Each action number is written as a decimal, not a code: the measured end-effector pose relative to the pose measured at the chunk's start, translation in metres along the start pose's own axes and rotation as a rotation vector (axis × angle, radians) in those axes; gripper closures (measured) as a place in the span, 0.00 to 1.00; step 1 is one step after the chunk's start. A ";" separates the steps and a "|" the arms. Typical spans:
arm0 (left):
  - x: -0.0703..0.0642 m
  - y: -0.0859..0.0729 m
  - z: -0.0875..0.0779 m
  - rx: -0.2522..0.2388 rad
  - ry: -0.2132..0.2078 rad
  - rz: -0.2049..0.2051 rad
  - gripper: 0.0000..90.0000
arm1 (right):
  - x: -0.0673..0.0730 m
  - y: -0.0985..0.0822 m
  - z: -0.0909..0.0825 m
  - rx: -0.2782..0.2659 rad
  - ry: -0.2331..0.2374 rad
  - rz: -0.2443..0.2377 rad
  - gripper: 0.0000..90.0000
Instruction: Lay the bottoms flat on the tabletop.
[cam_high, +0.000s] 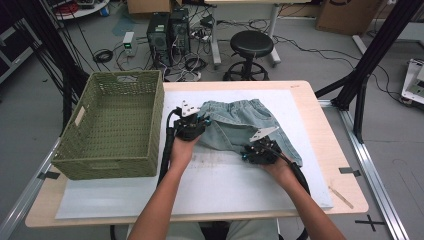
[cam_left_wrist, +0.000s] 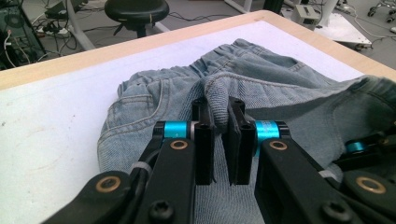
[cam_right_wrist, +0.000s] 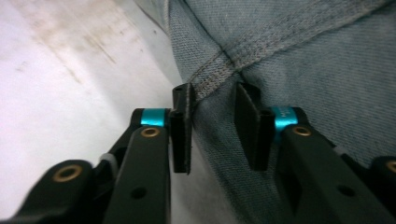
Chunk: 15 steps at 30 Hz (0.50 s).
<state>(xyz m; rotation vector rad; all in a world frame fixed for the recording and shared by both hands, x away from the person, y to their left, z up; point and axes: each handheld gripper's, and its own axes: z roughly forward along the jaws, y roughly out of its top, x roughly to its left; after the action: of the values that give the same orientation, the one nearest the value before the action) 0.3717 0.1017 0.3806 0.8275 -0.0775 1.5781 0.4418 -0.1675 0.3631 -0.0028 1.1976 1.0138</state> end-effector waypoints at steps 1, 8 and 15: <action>0.000 0.000 0.000 -0.003 0.000 -0.003 0.92 | 0.000 0.001 0.000 -0.005 -0.014 -0.012 0.81; -0.001 -0.001 -0.004 -0.004 -0.013 0.000 0.92 | 0.004 0.000 -0.012 0.000 0.004 -0.055 0.99; -0.002 -0.006 -0.008 -0.006 -0.021 0.000 0.91 | -0.014 -0.003 -0.042 -0.031 0.134 -0.002 0.98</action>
<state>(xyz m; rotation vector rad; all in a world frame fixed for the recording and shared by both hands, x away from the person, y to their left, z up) 0.3729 0.1054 0.3714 0.8392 -0.0977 1.5683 0.4113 -0.1988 0.3544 -0.0982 1.3028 1.0431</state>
